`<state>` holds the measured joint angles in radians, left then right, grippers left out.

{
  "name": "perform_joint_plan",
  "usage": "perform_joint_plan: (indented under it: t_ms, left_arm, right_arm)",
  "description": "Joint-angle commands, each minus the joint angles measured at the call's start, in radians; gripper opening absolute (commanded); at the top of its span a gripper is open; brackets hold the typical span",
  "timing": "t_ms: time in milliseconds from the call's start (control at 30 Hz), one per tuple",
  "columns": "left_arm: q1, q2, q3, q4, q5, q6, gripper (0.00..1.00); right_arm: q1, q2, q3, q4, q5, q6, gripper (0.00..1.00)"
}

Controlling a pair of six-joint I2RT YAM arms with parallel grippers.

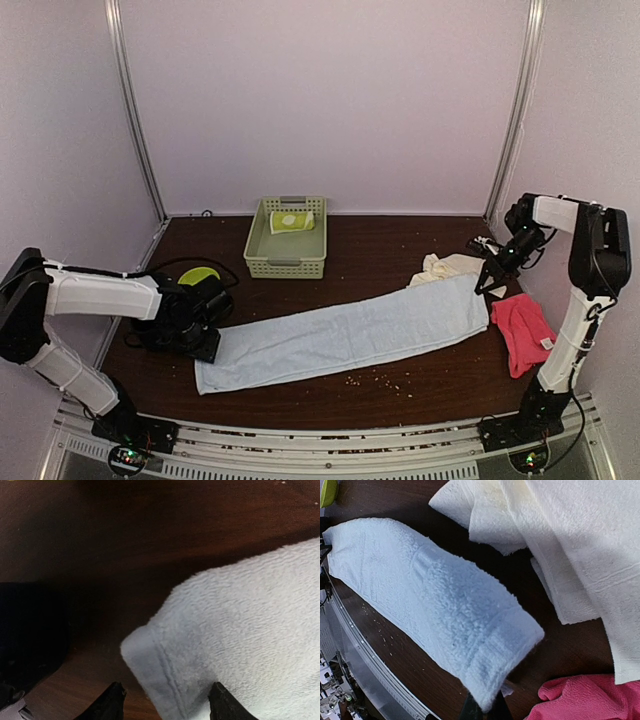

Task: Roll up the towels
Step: Fold the towel at the center of the board.

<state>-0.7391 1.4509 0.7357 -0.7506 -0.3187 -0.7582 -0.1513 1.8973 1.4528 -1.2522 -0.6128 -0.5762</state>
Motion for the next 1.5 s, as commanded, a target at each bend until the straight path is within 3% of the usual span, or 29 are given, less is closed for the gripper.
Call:
perform_joint_plan:
  t_ms: [0,300,533,967,1467]
  left_arm:
    - [0.007,-0.002,0.024,-0.048,-0.066,-0.048,0.61]
    - [0.007,-0.031,0.021,-0.038,-0.062,-0.039,0.59]
    - [0.006,0.009,0.018,0.020,-0.025,0.012,0.53]
    - [0.006,0.080,0.019,0.132,0.070,0.088,0.49]
    - [0.006,0.090,-0.004,0.122,0.059,0.068,0.49]
  right_arm:
    - [-0.038,-0.004,0.092,-0.084,-0.030,-0.015,0.00]
    - [-0.070,0.006,0.206,-0.107,-0.049,0.018,0.00]
    - [-0.037,-0.010,0.261,-0.105,-0.167,0.056,0.00]
    - [0.262,-0.034,0.287,-0.102,-0.341,0.130,0.00]
    - [0.616,0.152,0.508,-0.107,-0.457,0.174,0.00]
